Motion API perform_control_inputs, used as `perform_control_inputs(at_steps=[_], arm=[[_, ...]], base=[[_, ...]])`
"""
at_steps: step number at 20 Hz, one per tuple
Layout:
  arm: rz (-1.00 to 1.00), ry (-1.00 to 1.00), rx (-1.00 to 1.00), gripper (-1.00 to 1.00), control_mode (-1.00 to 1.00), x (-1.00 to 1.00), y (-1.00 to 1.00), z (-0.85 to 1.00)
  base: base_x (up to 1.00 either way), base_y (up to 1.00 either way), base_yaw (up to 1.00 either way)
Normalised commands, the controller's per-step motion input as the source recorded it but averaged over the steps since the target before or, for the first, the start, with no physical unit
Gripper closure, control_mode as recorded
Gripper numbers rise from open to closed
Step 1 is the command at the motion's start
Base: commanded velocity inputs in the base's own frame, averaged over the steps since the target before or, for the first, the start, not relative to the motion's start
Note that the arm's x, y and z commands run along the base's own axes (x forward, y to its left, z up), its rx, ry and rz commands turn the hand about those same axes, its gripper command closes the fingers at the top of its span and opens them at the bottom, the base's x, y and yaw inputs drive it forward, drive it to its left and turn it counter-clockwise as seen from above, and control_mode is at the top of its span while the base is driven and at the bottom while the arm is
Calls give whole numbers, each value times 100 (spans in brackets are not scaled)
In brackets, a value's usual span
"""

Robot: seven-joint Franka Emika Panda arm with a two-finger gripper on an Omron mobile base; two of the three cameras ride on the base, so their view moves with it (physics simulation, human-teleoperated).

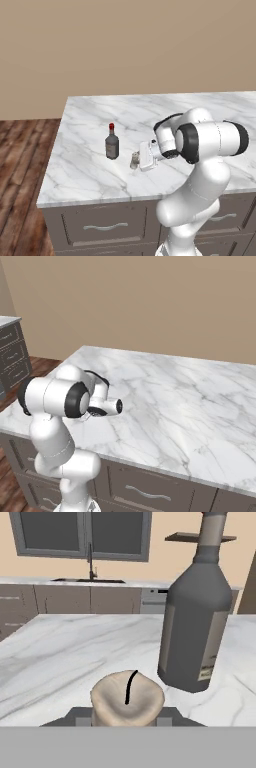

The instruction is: Get the candle and the liquor from the cabinet and move them to the dining counter.

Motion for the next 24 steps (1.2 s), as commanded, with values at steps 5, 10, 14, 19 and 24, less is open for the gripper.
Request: perform_control_inputs(at_steps=[5, 10, 14, 19, 24], arm=[[0, -1, 0, 100, -100, 18, 6, -19], [0, -3, 0, 100, -100, 7, 4, -24], [0, -3, 0, 100, -100, -4, 0, -32], [0, -4, 0, 100, -100, -7, 0, -32], [0, -1, 0, 100, -100, -1, 0, -25]], base=[[0, 0, 0], [0, 0, 0], [0, 0, 0], [0, 0, 0], [0, 0, 0]])
